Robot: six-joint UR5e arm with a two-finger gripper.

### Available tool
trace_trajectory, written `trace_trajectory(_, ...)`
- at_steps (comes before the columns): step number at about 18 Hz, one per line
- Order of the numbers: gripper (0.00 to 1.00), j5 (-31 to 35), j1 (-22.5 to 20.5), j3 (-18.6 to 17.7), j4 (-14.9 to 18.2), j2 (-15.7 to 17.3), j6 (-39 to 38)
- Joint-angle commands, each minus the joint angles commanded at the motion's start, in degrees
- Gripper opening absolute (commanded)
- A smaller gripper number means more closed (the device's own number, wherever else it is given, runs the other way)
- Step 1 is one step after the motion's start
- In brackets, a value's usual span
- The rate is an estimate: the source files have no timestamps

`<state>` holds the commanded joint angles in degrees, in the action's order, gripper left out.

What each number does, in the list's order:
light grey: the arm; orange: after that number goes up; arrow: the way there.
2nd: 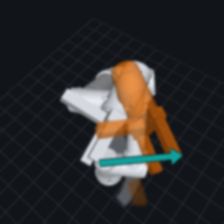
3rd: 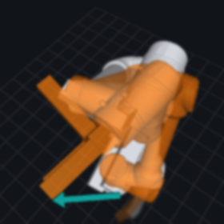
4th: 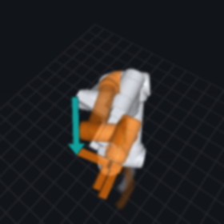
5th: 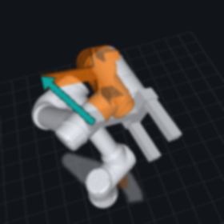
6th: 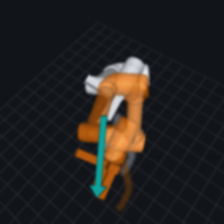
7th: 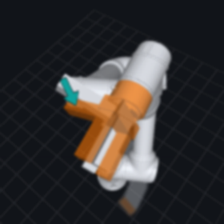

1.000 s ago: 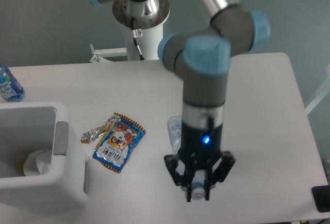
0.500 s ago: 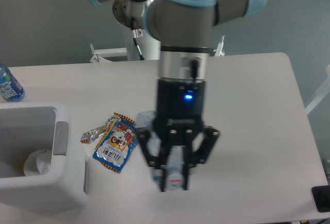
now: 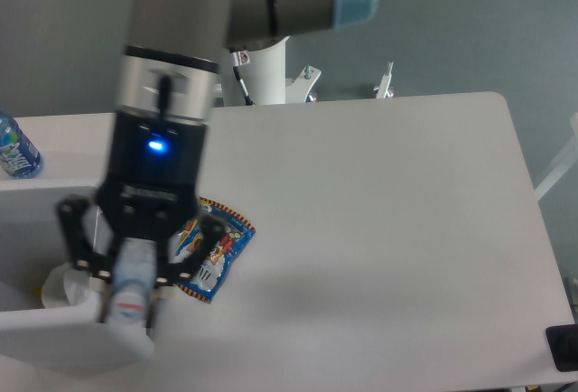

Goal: Place the trash in the trash can
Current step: 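Lift the bottle and carry it over the white trash bin, then lower the bottle into the bin and open the gripper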

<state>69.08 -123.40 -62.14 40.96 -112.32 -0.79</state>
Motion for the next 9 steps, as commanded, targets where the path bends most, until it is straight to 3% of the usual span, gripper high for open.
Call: trace_trajectory(9,0.3,-0.2,6.9,-0.2,0.1,-0.8,-0.2)
